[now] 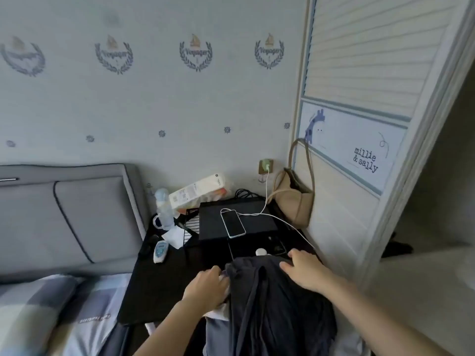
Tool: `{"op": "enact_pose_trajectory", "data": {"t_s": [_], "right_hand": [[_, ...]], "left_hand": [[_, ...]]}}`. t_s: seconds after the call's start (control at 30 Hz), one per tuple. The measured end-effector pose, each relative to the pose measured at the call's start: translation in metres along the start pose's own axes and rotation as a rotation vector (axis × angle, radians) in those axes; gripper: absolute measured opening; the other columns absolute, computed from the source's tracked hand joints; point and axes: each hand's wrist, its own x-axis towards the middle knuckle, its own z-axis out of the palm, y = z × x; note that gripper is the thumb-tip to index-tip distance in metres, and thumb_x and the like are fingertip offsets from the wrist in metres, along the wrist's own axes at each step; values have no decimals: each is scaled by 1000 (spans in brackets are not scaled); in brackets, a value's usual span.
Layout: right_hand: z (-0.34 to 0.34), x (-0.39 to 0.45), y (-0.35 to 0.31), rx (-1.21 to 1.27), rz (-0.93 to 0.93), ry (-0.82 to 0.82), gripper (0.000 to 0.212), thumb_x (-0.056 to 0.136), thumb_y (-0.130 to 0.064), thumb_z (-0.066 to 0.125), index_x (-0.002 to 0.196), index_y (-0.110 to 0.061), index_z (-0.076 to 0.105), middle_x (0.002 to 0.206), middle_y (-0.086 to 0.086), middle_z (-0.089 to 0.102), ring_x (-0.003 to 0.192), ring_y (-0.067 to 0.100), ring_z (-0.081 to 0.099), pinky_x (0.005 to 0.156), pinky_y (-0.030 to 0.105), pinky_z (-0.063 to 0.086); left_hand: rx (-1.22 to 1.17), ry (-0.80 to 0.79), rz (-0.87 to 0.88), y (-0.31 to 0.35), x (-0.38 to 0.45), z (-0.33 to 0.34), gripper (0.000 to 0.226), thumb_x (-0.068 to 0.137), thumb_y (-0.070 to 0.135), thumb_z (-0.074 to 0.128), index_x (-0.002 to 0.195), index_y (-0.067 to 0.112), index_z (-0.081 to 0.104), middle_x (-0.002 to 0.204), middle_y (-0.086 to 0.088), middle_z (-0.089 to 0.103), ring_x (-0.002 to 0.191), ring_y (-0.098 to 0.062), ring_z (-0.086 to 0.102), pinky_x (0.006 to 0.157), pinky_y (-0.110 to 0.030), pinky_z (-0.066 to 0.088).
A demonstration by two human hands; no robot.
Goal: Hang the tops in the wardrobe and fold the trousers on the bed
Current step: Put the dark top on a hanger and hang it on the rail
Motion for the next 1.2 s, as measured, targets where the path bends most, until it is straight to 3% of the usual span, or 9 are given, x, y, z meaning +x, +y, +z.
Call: {"op": "enact_pose_trajectory", "data": {"t_s": [0.17,0.27,0.4,0.47,0.6,0.73,0.87,0.97,1.2], "right_hand": [[25,32,-5,10,209,-95,69,90,-63,40,135,-11,42,137,12,43,125,36,42,99,45,41],[36,41,-6,37,200,-111,45,90,-49,51,117,-14,56,120,9,58,109,30,56,93,44,47],[43,44,-12,8,197,75,21,91,-34,56,106,-20,60,107,5,65,102,28,60,86,37,48],[39,43,-13,56,161,224,19,90,-34,58,96,-18,66,96,5,69,95,26,63,76,32,48],[26,27,-12,282,52,421,18,89,-26,63,85,-11,72,81,1,70,79,17,64,73,32,51],[13,-9,-6,508,12,512,9,89,-19,65,91,-14,72,81,-12,66,80,6,63,77,25,51],[3,-52,-5,631,-47,355,18,92,-20,62,106,-13,70,103,-7,70,96,4,64,86,21,50],[-6,-88,-2,611,-81,267,19,92,-20,61,107,-14,71,106,-10,70,96,-1,63,85,15,48],[-51,-163,36,677,67,84,17,91,-10,62,77,-18,64,71,-6,66,59,-5,61,64,13,47]], "left_hand": [[-332,-125,-129,-6,47,13,42,98,45,45,118,10,57,120,-12,61,113,-32,56,90,-33,44],[-510,-153,-185,-7,77,21,42,93,44,57,115,9,59,115,-8,63,107,-26,58,81,-27,42],[-704,-152,-295,-6,103,27,36,84,31,72,106,10,54,103,-5,60,102,-27,60,85,-30,48],[-778,-131,-334,-3,111,25,27,79,18,76,87,12,51,94,-8,62,92,-27,61,84,-33,50],[-1093,-160,-444,8,116,13,36,82,-6,64,68,15,39,75,-14,56,74,-29,58,69,-42,54],[-1492,-323,-549,27,111,-12,30,91,-12,46,68,7,49,59,-6,55,52,-22,56,37,-20,46],[-1535,-645,-369,64,89,-47,22,89,23,60,77,4,65,77,-14,65,67,-24,59,63,-33,51],[-1372,-581,-232,98,67,-70,7,89,7,59,86,4,65,83,-17,65,70,-28,62,71,-37,53],[-1313,-595,359,180,-5,-133,25,86,-4,42,104,-4,59,95,-17,53,82,-28,54,69,-32,45]]}}
